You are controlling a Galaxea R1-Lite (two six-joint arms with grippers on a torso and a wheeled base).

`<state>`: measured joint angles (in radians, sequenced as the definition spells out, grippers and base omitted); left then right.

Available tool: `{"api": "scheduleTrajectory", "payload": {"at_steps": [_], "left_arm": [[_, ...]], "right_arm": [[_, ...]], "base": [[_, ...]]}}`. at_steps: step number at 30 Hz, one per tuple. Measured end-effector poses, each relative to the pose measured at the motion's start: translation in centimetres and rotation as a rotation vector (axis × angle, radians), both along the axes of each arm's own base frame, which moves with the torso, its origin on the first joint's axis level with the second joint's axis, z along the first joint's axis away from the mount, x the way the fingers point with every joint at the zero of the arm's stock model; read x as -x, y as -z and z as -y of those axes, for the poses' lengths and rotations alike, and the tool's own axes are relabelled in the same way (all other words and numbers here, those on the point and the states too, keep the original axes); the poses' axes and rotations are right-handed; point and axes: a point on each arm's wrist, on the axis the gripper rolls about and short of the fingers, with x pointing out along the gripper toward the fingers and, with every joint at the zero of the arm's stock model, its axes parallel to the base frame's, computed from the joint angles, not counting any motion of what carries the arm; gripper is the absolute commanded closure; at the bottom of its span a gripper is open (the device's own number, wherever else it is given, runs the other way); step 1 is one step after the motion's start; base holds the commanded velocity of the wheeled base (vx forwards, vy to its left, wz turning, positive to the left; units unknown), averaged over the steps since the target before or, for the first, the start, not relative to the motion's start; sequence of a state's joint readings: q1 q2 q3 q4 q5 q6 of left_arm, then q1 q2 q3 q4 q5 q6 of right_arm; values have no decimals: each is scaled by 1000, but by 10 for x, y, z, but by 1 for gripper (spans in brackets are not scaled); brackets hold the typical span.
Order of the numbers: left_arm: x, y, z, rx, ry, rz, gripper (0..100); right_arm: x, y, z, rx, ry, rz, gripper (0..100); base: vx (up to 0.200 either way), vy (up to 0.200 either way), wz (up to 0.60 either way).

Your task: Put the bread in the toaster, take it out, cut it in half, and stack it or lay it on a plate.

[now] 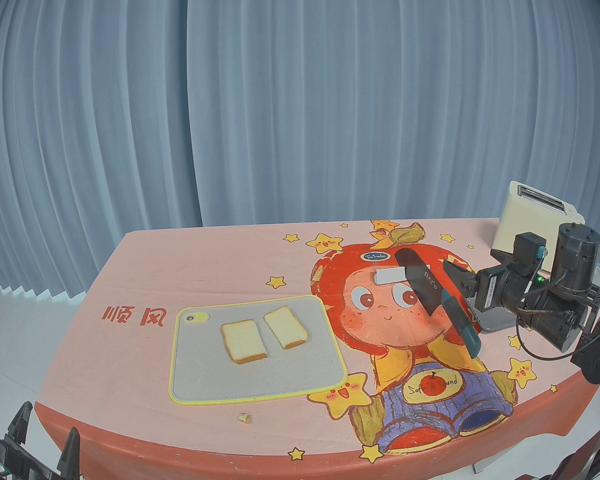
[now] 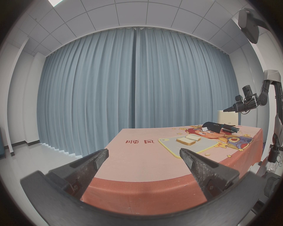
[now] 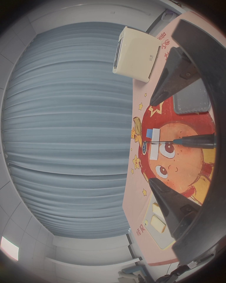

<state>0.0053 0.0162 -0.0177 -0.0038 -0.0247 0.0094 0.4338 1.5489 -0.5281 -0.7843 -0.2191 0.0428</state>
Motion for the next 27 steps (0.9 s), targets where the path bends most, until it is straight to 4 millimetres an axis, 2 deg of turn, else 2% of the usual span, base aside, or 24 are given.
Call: {"api": "scheduleTrajectory", "payload": {"at_steps": [27], "left_arm": [[0, 0, 0, 0, 0, 0, 0]], "right_arm": [[8, 4, -4, 8, -26, -13, 0]], "base": [[0, 0, 0]]}}
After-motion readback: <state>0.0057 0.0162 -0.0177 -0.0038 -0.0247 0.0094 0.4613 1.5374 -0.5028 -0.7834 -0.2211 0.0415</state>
